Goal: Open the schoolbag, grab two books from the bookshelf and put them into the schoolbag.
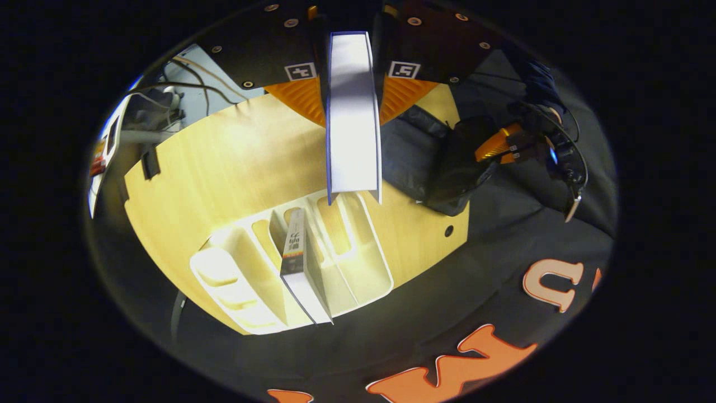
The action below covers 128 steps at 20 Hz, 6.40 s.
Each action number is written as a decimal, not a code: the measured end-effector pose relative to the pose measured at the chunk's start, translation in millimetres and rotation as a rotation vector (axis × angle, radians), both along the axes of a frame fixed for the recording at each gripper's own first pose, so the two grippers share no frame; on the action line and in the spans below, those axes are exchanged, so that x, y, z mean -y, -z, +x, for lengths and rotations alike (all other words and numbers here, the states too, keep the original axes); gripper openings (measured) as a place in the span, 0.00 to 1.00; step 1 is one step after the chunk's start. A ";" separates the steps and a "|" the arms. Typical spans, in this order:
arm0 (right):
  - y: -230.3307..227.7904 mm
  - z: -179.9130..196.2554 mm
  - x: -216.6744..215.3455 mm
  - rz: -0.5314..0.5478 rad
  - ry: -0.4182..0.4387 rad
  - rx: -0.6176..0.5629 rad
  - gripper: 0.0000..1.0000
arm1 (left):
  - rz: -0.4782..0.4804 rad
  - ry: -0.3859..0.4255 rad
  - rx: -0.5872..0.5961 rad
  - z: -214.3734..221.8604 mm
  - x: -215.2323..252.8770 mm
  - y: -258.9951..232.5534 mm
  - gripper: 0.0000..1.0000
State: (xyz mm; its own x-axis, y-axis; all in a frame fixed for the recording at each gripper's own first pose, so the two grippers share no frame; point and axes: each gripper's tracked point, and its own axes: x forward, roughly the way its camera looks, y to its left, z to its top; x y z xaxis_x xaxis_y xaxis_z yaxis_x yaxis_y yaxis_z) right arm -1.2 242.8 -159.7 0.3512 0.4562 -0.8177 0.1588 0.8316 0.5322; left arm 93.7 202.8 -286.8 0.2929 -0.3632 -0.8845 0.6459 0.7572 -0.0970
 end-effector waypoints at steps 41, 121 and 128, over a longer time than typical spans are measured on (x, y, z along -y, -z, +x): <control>137.3 23.5 -216.0 0.268 -0.172 -0.027 0.90 | -0.016 -0.147 0.093 -17.6 24.7 -11.5 0.05; 6.9 -27.7 -10.5 0.157 0.260 0.026 0.33 | -0.042 0.069 0.039 -10.1 27.3 3.7 0.05; 34.5 -10.9 -76.9 0.347 0.238 0.087 0.33 | -0.033 0.058 0.056 -9.7 22.6 -6.6 0.05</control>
State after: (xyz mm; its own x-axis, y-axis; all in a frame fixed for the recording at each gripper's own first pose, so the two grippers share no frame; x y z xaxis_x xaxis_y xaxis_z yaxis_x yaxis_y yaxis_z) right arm -12.1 319.7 -194.2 0.5405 0.5968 -0.5931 0.2672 0.5466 0.7936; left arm 84.0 180.2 -280.2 0.3196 -0.4100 -0.8542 0.6938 0.7153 -0.0838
